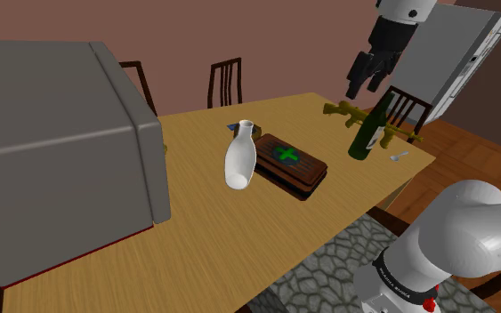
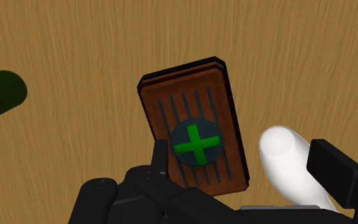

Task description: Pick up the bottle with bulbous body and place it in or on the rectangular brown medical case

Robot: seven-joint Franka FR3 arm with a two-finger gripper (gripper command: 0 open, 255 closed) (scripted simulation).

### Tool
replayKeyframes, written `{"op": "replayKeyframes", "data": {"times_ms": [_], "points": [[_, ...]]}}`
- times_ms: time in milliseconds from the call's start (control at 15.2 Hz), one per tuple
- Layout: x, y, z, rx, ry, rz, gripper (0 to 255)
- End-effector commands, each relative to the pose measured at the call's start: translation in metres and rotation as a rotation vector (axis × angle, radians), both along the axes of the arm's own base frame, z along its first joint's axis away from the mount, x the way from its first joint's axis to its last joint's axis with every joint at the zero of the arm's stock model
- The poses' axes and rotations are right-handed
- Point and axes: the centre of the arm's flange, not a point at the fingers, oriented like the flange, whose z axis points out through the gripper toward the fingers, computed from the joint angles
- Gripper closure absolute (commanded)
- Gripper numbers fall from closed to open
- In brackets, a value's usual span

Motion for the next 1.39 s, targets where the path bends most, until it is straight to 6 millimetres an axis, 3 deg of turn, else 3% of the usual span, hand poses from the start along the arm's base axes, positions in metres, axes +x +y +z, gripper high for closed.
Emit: {"op": "replayKeyframes", "data": {"times_ms": [0, 1320], "points": [[0.0, 0.0, 0.0, 0.0, 0.0, 0.0, 0], [0.19, 0.128, -0.133, 0.082, 0.079, 0.053, 0]]}}
